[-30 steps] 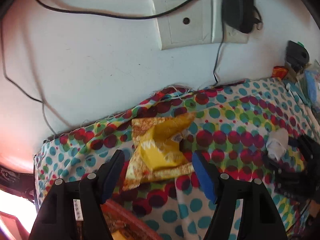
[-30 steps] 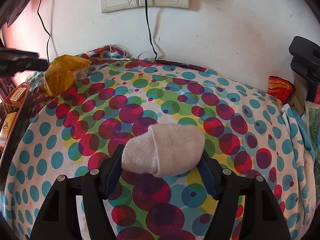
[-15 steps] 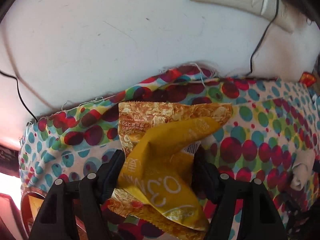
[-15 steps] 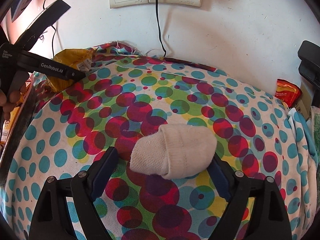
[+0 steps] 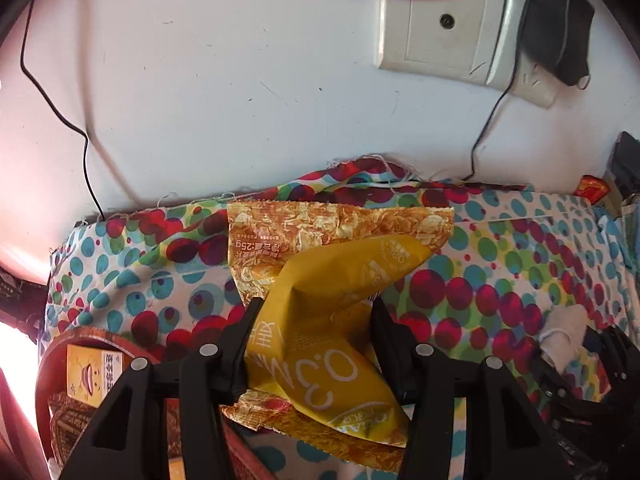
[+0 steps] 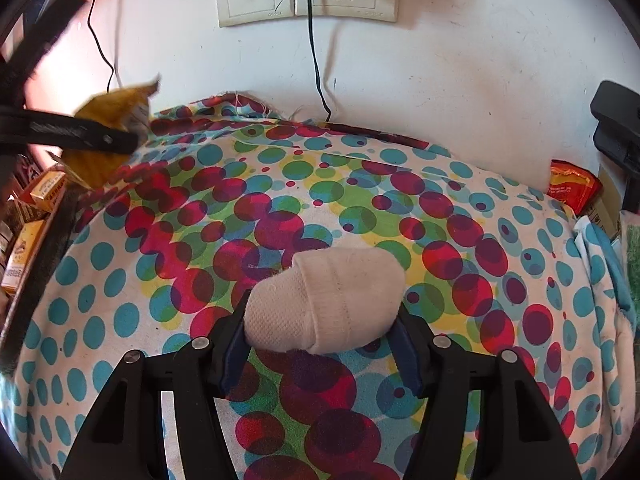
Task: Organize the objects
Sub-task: 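Carry the yellow chip bag with the left tool into the red tray and release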
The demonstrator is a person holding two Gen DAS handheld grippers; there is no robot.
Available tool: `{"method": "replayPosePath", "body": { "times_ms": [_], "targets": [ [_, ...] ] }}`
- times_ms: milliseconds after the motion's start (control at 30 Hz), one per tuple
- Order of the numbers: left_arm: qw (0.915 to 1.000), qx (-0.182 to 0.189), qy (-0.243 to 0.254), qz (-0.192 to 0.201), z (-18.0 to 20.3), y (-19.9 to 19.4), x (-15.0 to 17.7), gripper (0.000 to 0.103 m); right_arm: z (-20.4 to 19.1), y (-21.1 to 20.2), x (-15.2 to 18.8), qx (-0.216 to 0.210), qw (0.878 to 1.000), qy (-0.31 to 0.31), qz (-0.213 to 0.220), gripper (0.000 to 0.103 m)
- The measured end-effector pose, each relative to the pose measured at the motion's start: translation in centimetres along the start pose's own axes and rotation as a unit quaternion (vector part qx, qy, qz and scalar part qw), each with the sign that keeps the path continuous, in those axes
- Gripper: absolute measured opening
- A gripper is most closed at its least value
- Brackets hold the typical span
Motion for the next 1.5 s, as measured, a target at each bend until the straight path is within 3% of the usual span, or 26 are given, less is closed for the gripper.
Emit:
{"method": "replayPosePath", "body": {
  "times_ms": [333, 600, 800, 1033, 1200, 1500],
  "targets": [
    [0.9977, 0.063, -0.006, 0.023, 2.8, -4.3, 1.4, 0.051, 0.2, 0.1, -0.1, 0.007, 1.000, -0.003, -0.001, 0.059],
    [0.9953, 0.076, 0.017, 0.057, 5.7, -9.1, 2.6, 0.051, 0.3, -0.1, -0.5, 0.008, 1.000, -0.003, -0.002, 0.061],
    [0.9964, 0.063, 0.023, 0.052, 5.3, -12.1, 5.2, 0.051, 0.5, 0.0, -0.5, 0.009, 1.000, -0.002, -0.003, 0.064],
    [0.9975, 0.038, 0.000, 0.059, 1.8, -16.7, 8.8, 0.051, 0.5, 0.1, -0.5, 0.009, 1.000, -0.002, -0.003, 0.064],
    [0.9975, -0.003, -0.023, 0.067, -2.3, -19.9, 11.1, 0.051, 0.6, 0.1, -0.6, 0.010, 1.000, -0.001, -0.003, 0.066],
    [0.9922, -0.047, -0.100, 0.058, -9.7, -21.5, 15.1, 0.051, 0.8, 0.1, -0.7, 0.014, 1.000, 0.002, -0.006, 0.069]
  ]
}}
Point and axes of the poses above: each gripper's, at about its wrist camera, not at the fingertips, and y roughly the way its jaws point, z to its right, x to its underside, the point moved 8 cm from there along y, roughly the way its jaws point, and after that the axes turned 10 degrees about x, right-handed, at the moved point
